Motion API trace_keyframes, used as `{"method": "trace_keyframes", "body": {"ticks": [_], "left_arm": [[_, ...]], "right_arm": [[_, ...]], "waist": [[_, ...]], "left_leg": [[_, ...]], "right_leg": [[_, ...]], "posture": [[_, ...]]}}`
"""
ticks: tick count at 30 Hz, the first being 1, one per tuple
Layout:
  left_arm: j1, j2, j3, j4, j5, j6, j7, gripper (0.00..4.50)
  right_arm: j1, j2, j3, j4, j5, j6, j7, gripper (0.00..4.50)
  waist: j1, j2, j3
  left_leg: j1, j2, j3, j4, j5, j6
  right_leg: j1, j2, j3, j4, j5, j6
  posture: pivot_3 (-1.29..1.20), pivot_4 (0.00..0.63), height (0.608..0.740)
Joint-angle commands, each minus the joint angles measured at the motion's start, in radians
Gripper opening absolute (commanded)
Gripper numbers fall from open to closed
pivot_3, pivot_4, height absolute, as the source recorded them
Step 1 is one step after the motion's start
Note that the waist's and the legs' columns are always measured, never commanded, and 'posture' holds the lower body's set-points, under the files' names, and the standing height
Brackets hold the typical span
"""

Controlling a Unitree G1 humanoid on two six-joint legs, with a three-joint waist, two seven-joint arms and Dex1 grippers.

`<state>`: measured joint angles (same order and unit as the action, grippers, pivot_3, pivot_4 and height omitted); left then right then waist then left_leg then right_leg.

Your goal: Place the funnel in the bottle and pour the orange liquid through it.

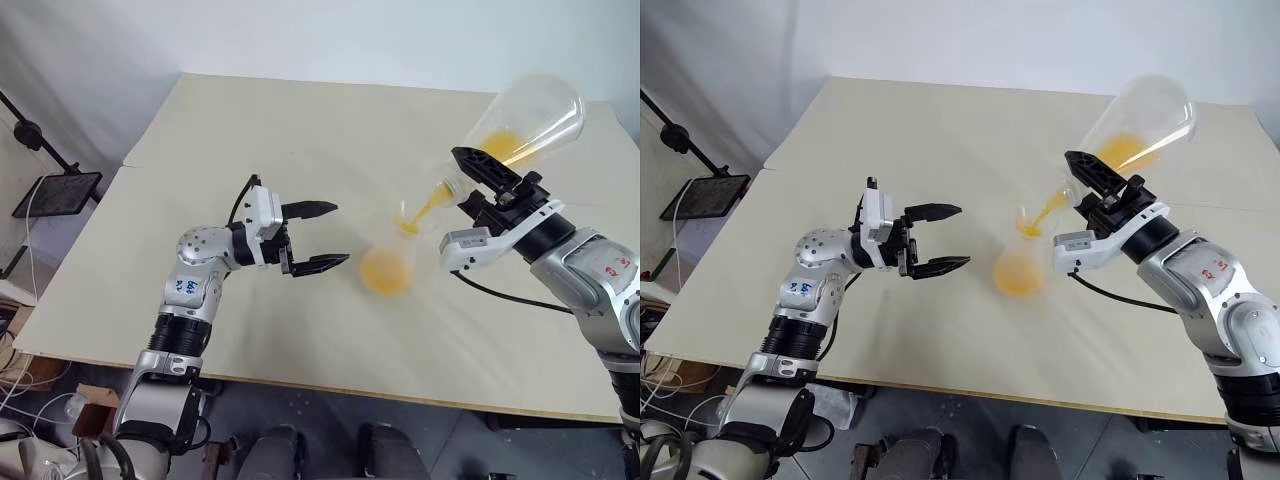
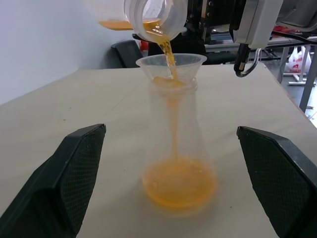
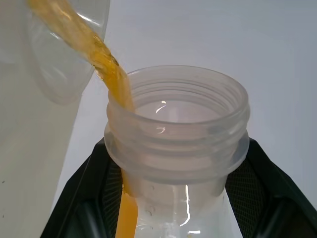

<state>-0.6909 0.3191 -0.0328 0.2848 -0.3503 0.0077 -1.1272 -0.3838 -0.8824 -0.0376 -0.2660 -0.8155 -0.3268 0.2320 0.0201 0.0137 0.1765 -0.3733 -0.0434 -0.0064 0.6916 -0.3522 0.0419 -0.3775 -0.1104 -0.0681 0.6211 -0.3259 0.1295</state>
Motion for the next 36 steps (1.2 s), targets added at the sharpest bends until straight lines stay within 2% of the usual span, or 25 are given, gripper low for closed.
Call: {"method": "trace_keyframes", "body": {"ticks": [1,36], "left_arm": [[-0.024,-0.003,0.0,-0.017,-0.006,-0.019,0.002,4.5],[-0.028,-0.003,0.0,-0.018,-0.007,-0.015,-0.001,4.5]], "right_arm": [[-0.008,-0.021,-0.05,-0.018,-0.001,0.0,-0.029,2.42],[0.003,-0.056,-0.047,0.009,-0.046,-0.025,-0.102,2.42]], "waist": [[0.0,0.0,0.0],[0.0,0.0,0.0]], "left_leg": [[0.0,0.0,0.0,0.0,0.0,0.0],[0.0,0.0,0.0,0.0,0.0,0.0]], "right_leg": [[0.0,0.0,0.0,0.0,0.0,0.0],[0.0,0.0,0.0,0.0,0.0,0.0]], "posture": [[0.0,0.15,0.74],[0.0,0.15,0.74]]}}
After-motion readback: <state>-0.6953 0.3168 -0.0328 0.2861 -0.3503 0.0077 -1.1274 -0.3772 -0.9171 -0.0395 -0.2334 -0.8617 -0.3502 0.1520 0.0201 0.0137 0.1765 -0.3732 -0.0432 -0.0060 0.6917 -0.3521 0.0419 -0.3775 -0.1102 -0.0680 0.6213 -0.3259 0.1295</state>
